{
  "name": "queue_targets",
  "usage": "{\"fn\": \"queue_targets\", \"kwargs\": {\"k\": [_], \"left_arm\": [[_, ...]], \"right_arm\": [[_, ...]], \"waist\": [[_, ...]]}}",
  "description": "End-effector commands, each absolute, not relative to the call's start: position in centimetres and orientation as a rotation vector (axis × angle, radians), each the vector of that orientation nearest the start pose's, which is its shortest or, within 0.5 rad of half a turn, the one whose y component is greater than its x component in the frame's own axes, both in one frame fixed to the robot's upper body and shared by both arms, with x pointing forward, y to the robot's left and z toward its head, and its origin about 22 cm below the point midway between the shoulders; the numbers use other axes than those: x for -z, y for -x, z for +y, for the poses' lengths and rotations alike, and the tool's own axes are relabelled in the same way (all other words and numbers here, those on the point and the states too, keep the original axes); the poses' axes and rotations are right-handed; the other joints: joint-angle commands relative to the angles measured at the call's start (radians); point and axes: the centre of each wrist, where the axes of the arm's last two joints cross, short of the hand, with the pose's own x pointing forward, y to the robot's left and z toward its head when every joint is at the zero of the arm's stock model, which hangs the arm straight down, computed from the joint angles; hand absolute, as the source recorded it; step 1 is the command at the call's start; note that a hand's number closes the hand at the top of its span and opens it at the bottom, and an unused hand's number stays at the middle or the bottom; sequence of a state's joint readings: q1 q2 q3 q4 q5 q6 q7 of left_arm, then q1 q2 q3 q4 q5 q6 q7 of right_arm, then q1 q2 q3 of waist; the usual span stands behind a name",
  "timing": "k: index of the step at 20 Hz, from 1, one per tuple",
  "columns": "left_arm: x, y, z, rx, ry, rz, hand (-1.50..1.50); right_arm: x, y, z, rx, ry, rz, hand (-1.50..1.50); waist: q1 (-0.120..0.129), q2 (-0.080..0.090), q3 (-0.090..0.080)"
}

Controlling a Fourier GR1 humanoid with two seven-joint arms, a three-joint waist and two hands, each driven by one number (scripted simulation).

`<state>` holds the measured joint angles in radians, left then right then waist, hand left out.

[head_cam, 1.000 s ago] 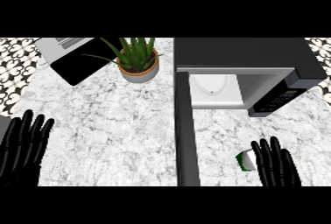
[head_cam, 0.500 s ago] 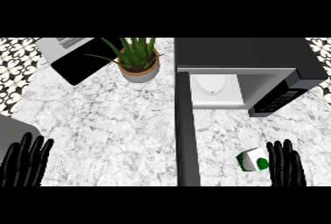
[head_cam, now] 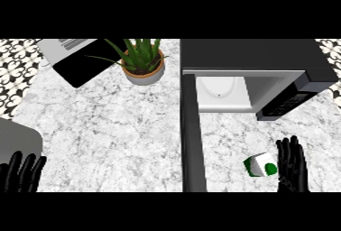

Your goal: Pick up the milk, place it into the microwave and close the microwave

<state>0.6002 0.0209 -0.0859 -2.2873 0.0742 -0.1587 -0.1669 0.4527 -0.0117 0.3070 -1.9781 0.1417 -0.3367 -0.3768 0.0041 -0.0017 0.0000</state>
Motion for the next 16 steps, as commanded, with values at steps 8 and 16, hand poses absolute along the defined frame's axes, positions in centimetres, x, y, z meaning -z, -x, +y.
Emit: {"fn": "queue_targets", "kwargs": {"k": [8,16], "left_arm": [[-5.9,-8.7,26.1,0.003,0.009,-1.926,-1.50],[-6.4,-8.8,24.4,0.008,0.010,-1.921,-1.50]], "right_arm": [[3.0,-14.5,-23.8,0.077,0.443,-1.897,-1.50],[6.7,-13.4,-28.3,0.074,0.428,-1.835,-1.50]], "waist": [[0.000,0.000,0.000],[-0.002,0.001,0.000]]}}
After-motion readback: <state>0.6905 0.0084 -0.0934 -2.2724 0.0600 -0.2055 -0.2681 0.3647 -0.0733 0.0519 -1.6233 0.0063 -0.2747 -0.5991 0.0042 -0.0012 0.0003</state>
